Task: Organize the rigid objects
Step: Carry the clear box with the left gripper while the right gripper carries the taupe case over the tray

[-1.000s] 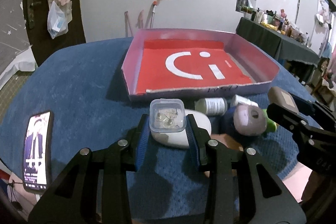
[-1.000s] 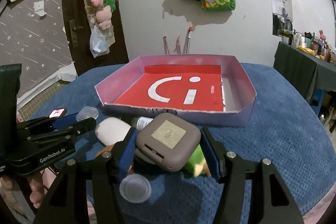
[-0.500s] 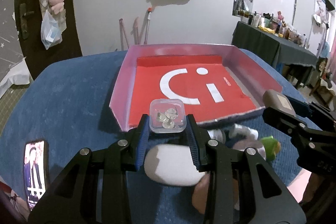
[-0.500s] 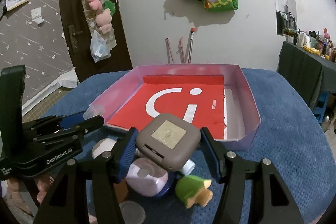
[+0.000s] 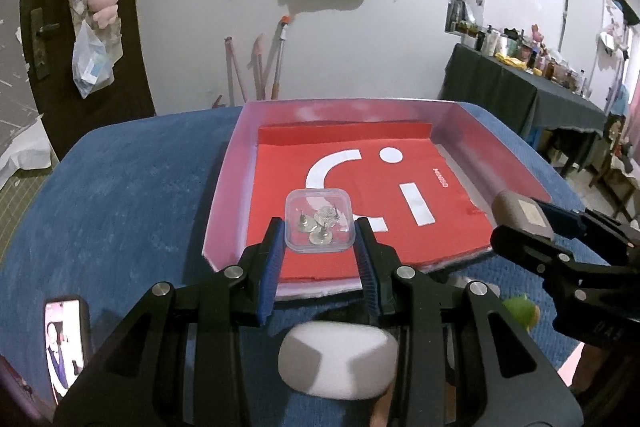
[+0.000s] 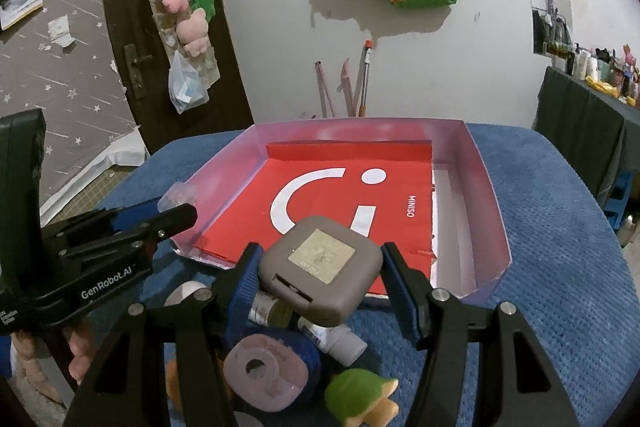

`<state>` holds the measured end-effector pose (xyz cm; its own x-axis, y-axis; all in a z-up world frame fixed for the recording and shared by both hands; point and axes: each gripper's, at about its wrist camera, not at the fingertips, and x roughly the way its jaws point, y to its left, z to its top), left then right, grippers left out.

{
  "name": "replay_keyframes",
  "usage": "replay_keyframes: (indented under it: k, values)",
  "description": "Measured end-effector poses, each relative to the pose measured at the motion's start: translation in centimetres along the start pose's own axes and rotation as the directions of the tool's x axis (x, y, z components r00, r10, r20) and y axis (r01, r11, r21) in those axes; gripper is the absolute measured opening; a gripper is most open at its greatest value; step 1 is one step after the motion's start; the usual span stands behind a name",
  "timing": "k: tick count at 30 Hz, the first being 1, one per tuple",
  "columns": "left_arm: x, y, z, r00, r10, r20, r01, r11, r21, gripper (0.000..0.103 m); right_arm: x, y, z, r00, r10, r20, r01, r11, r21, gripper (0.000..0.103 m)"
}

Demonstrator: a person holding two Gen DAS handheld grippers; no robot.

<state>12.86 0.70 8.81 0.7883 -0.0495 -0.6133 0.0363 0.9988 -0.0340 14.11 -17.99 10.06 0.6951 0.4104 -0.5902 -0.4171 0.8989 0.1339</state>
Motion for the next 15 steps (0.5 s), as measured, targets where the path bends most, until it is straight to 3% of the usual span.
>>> replay_keyframes:
  k: [15]
  values:
    - [2.6, 0.5, 2.3, 1.0, -0.019, -0.025, 0.018, 1.0, -0.01, 0.033, 2.7, -1.8, 3.1, 1.0, 0.002, -0.031, -0.001, 1.0, 0.029, 0.062]
